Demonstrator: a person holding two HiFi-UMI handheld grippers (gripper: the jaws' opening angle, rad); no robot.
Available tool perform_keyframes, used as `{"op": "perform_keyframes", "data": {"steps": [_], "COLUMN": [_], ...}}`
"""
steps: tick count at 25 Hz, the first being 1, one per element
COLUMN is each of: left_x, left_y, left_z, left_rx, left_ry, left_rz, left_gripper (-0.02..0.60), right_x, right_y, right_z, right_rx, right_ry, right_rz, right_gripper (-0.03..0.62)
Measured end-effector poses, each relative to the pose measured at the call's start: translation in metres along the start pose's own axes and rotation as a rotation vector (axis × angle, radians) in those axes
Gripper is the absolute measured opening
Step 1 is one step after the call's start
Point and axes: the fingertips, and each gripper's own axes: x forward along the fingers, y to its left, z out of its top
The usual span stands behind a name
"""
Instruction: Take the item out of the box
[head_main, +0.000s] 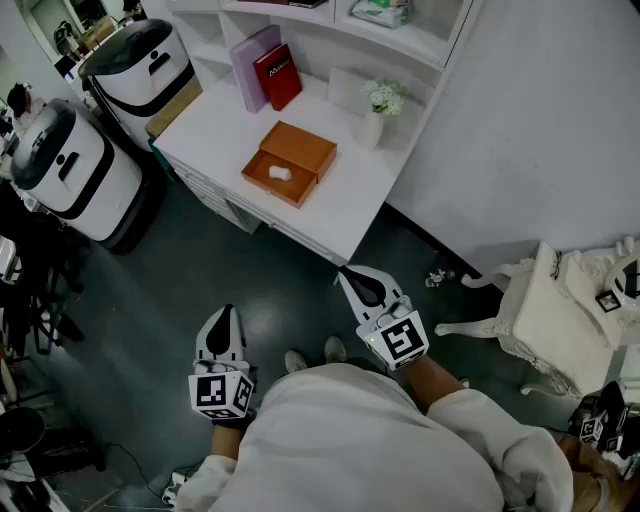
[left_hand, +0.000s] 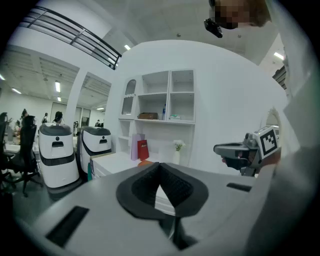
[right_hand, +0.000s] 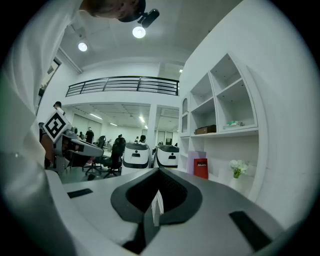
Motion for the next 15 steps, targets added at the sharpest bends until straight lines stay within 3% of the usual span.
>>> {"op": "perform_keyframes", "data": {"steps": [12, 15], "left_x": [0.008, 0.010], "left_y": [0.001, 0.002], "left_z": [-0.003, -0.004], "left_rx": [-0.002, -0.004], "left_ry": [0.012, 0.015], "left_rz": [-0.004, -0.003], "left_gripper": [0.008, 0.008], "right_x": [0.003, 0.004], "right_y": [-0.008, -0.007], "right_z": [-0.002, -0.002], "right_rx": [-0.031, 0.012], "right_ry": [-0.034, -0.008], "right_rz": [0.002, 0.007], "right_gripper": [0.023, 0.024]}}
